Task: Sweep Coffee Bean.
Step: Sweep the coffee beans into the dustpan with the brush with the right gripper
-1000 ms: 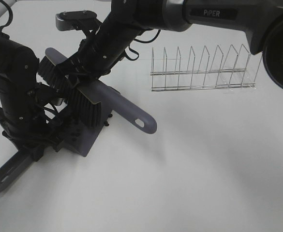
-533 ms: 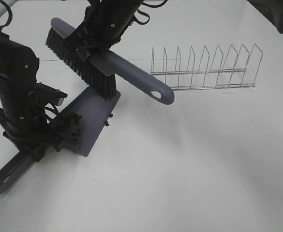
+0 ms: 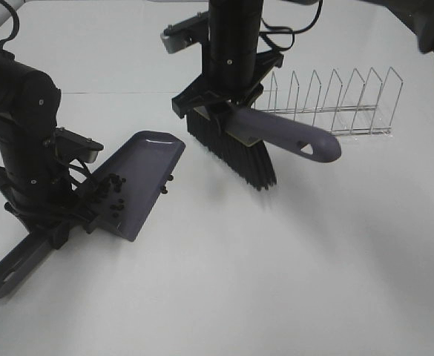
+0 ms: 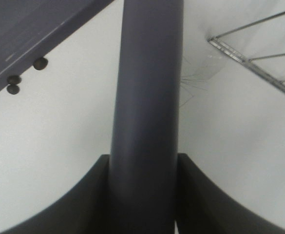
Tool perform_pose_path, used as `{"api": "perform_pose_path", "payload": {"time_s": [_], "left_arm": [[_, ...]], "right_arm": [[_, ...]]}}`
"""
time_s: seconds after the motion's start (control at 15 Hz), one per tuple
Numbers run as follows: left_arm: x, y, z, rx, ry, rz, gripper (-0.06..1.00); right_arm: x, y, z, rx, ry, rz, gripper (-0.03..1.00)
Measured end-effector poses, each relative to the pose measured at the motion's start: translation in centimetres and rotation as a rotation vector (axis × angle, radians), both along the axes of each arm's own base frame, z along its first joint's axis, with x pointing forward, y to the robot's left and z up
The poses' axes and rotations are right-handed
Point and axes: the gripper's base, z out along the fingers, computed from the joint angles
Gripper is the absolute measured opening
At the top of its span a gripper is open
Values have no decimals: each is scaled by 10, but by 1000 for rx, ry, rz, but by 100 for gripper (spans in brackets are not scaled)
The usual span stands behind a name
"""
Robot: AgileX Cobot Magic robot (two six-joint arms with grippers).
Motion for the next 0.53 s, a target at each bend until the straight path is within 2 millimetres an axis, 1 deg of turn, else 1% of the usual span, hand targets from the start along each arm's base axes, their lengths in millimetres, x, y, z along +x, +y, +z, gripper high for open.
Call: {"api": "perform_pose_path", "payload": {"time_s": [0.13,0.27,0.4,0.53], "left_arm": [[0,0,0,0,0,0,33],[0,0,0,-1,1,-2,33],[0,0,0,0,2,-2,33],[-1,0,0,-1,6,1,33]], "right_arm": [[1,3,-31,0,61,-54,36],[2,13,-39,94,83,-68,36],[4,28,-52,237,97,-56,36],[5,37,-57,333,96,-46,36]]}}
